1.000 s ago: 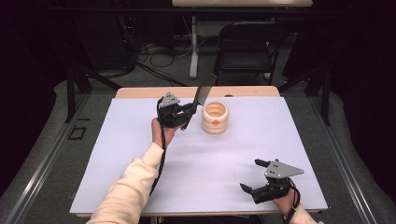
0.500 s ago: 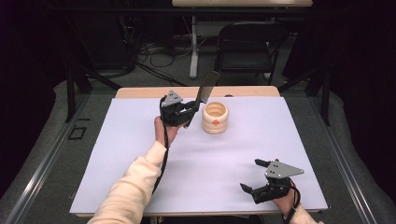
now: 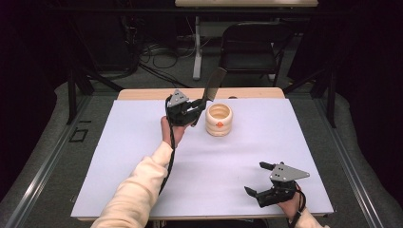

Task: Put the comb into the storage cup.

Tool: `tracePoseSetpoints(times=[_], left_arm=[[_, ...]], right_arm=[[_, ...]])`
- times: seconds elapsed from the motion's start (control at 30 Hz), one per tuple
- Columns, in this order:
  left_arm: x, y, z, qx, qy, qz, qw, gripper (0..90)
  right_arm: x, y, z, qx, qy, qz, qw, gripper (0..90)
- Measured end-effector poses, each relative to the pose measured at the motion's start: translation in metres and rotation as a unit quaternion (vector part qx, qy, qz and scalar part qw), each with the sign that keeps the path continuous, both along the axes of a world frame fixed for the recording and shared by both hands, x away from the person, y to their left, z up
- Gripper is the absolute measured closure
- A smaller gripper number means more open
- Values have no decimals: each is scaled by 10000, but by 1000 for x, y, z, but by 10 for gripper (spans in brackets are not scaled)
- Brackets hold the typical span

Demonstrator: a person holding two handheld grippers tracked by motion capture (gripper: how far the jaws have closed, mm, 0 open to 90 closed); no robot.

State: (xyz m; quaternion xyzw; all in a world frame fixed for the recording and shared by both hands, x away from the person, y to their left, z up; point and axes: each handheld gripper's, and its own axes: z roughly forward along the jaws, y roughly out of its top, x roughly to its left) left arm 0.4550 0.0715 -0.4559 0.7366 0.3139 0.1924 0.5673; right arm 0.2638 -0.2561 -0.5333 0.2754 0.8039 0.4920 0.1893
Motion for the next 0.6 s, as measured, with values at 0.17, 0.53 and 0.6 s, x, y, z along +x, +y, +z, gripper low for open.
tracePoseSetpoints(times=[0.17,0.53,0.6], left_arm=[[2,-5,0,4,-48,-12,10000,717],[7,-14,2,-35,-120,-21,9999,717],[7,-15,2,-29,-148,-21,9999,717]], right_arm=[[0,0,0,-4,-2,-1,10000,0],[0,0,0,5,13,-3,10000,0],[0,0,0,11,26,-11,10000,0]])
